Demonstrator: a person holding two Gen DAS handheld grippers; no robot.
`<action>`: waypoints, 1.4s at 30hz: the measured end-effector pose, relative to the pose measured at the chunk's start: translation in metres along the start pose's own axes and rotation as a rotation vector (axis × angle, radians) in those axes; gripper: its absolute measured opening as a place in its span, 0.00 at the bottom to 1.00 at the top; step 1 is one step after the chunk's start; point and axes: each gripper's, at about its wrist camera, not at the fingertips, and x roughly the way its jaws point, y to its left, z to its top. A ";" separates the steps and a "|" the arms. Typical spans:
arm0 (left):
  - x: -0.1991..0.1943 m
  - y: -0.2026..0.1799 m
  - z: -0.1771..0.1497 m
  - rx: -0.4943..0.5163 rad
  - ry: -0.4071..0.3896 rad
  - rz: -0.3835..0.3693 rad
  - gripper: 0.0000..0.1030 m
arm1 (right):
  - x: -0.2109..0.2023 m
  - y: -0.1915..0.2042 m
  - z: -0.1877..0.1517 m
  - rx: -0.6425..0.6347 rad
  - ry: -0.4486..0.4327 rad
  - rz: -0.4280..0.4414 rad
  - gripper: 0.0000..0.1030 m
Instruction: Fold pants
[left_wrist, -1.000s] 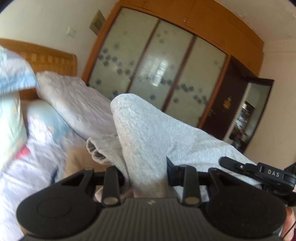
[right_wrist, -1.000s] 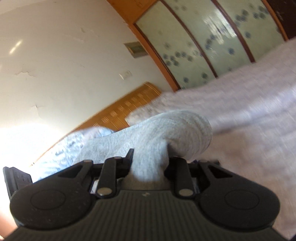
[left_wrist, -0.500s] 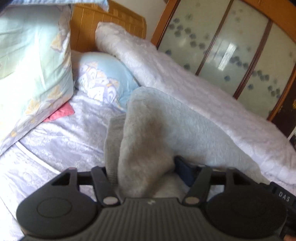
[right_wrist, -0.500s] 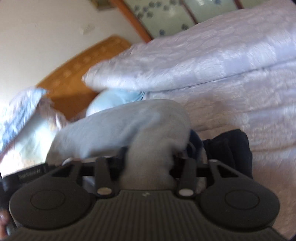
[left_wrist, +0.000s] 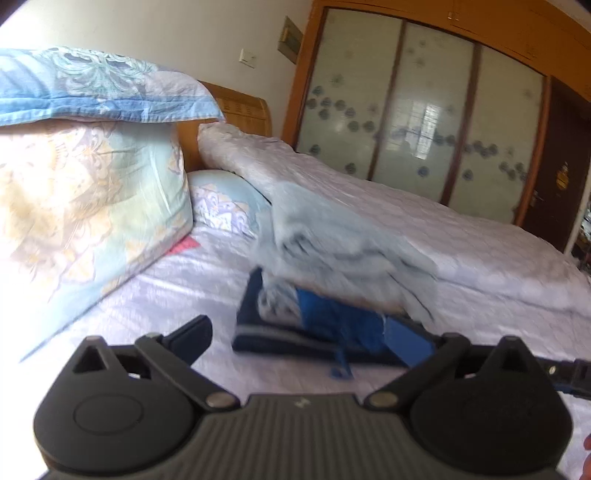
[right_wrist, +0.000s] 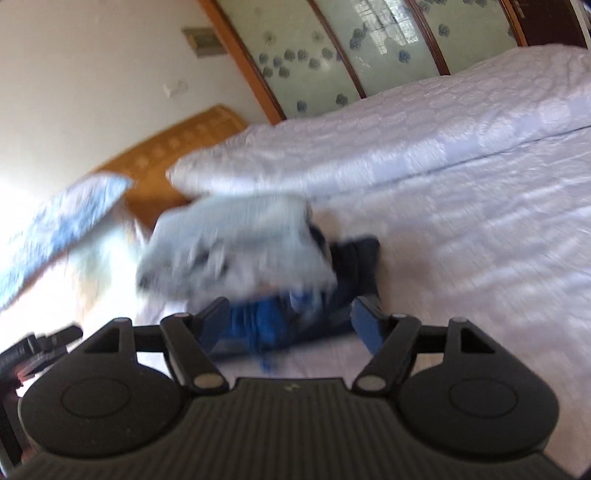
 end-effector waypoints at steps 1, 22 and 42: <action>-0.017 -0.007 -0.013 0.005 0.012 -0.004 1.00 | -0.019 0.008 -0.019 -0.040 0.011 -0.010 0.73; -0.163 -0.062 -0.087 0.108 0.073 0.163 1.00 | -0.179 0.065 -0.146 -0.202 0.111 -0.209 1.00; -0.166 -0.101 -0.106 0.195 0.128 0.185 1.00 | -0.202 0.054 -0.154 -0.079 0.084 -0.201 1.00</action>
